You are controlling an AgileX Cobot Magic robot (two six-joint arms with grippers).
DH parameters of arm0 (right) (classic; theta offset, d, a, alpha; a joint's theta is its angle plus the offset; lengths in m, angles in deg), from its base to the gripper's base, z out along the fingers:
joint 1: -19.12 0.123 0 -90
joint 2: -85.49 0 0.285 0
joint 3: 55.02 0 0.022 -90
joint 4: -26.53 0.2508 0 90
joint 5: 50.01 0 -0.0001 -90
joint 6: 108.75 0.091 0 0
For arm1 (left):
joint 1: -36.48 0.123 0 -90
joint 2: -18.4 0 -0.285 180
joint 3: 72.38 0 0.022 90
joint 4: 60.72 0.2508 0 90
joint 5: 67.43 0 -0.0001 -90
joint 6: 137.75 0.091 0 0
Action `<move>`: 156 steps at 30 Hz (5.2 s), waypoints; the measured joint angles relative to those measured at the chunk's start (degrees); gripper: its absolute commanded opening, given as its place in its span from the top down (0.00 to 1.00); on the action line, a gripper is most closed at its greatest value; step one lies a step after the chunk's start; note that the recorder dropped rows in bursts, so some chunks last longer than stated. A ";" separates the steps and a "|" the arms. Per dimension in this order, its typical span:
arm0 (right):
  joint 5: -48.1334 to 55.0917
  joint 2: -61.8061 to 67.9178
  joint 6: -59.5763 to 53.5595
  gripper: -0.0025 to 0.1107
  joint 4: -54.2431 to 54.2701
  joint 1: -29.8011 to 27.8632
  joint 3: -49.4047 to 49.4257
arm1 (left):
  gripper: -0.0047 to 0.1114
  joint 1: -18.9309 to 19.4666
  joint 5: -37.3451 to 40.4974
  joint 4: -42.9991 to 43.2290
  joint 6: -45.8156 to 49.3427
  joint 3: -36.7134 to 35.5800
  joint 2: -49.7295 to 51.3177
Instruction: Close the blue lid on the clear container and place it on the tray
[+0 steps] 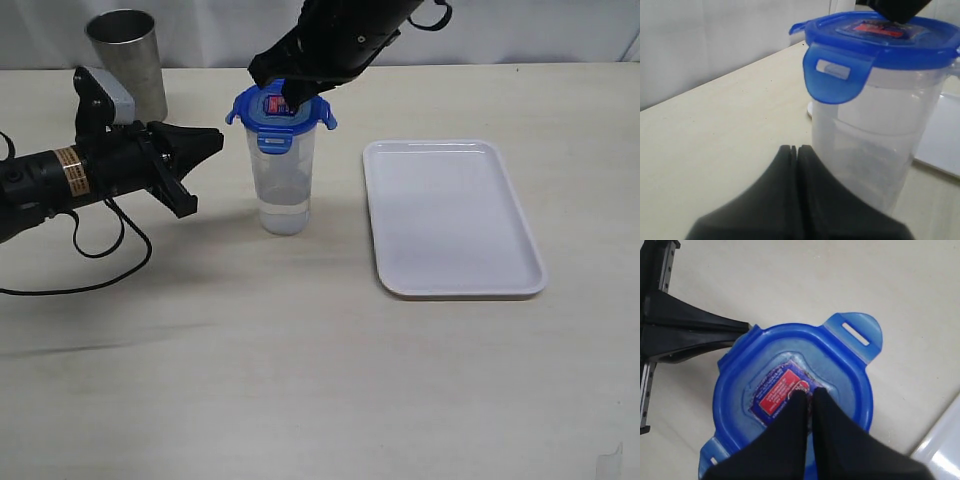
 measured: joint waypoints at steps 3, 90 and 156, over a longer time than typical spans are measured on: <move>-0.13 0.28 0.00 0.94 0.11 0.00 -0.12 | 0.96 0.00 -0.41 0.00 0.00 0.00 0.00; -4.51 1.99 -12.98 0.94 9.34 0.00 -0.15 | 0.13 -4.37 0.33 1.40 3.67 3.17 6.89; -4.01 0.58 -12.06 0.94 9.10 0.00 -0.15 | 0.96 -13.32 -3.67 -4.29 5.47 11.19 13.58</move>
